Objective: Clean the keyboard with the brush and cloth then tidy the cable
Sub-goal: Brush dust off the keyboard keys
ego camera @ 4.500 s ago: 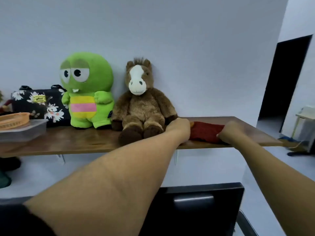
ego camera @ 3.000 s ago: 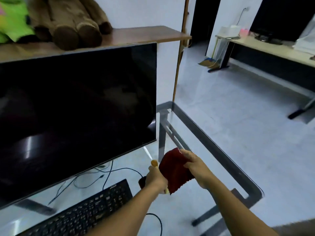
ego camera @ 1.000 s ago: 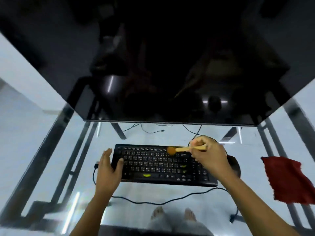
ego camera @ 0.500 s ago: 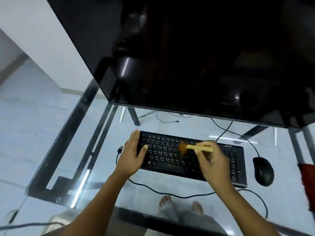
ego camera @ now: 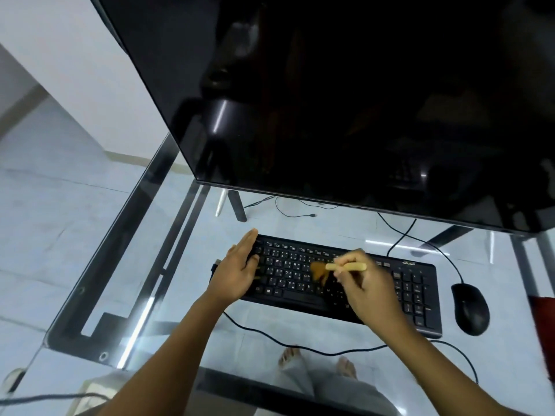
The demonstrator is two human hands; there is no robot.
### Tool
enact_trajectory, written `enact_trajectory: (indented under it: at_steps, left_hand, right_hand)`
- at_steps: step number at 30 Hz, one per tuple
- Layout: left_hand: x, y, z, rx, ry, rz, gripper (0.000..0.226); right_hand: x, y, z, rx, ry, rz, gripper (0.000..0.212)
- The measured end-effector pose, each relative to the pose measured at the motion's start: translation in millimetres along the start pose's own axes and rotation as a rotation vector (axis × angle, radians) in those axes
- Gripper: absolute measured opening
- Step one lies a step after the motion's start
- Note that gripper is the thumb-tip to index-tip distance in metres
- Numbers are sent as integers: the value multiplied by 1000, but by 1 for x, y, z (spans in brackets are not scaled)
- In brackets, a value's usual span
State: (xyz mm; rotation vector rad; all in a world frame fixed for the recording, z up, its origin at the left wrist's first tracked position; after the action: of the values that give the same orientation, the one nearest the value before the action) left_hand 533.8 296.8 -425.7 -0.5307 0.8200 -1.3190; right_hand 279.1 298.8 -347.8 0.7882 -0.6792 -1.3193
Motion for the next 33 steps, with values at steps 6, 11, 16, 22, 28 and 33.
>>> enact_trajectory:
  at_steps: [6,11,16,22,28,33]
  left_hand:
    - [0,1,-3,0,23,5,58]
    - [-5,-8,-15,110,174,-63,111]
    - [-5,-1,-19,256,208,-151,139]
    - [-9,4,-17,238,165,-144,135]
    - [-9,5,-17,230,161,-146,137]
    - [-10,3,-13,203,136,-141,137]
  right_hand:
    - [2,-4,-13,146,32,-84,9]
    - [9,1,-21,245,5,-106,14]
    - [14,14,-24,177,-88,-25,17]
    - [17,11,-36,185,-69,-85,8]
    - [23,16,-47,149,16,-75,9]
    - [33,22,-54,182,117,-89,10]
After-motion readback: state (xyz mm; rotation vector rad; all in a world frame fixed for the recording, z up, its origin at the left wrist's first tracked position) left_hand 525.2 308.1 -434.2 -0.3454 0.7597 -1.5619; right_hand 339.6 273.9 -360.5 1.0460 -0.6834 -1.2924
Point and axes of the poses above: each hand's wrist, its own x-axis towards the middle knuckle, its own z-axis out of the back of the hand, y = z × x, the point moved 10 cm from there along x, towards the middle knuckle, and after that the axes turned 1 degree about z, right-handed, at the moved point
